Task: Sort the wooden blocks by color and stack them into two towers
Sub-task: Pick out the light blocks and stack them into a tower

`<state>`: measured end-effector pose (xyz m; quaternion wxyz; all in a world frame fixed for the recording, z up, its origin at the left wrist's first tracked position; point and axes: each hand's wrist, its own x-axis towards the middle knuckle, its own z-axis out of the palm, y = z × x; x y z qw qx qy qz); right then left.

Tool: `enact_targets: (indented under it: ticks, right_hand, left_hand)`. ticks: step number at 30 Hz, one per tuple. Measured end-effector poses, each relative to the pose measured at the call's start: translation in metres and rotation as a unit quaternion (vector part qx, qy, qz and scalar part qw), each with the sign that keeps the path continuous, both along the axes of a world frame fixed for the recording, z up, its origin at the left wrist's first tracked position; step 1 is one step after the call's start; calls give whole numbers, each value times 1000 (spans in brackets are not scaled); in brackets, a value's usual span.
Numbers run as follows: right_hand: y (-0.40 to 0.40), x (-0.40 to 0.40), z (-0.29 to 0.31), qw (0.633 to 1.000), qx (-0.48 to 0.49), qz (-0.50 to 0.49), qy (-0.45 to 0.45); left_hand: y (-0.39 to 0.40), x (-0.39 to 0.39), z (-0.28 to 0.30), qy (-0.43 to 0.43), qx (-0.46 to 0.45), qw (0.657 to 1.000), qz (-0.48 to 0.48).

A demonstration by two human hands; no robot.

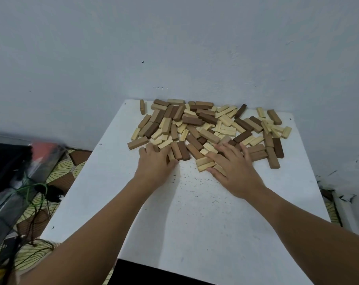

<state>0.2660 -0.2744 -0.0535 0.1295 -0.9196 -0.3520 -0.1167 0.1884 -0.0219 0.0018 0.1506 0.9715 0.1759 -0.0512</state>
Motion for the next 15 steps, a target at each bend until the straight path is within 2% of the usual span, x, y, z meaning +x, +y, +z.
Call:
enact_targets:
  ticks: [9, 15]
  right_hand:
    - [0, 0, -2, 999, 40, -2, -19]
    - [0, -2, -2, 999, 39, -11, -4]
  left_hand:
    - [8, -5, 13, 4, -64, 998, -1]
    - [6, 25, 34, -139, -162, 977, 28]
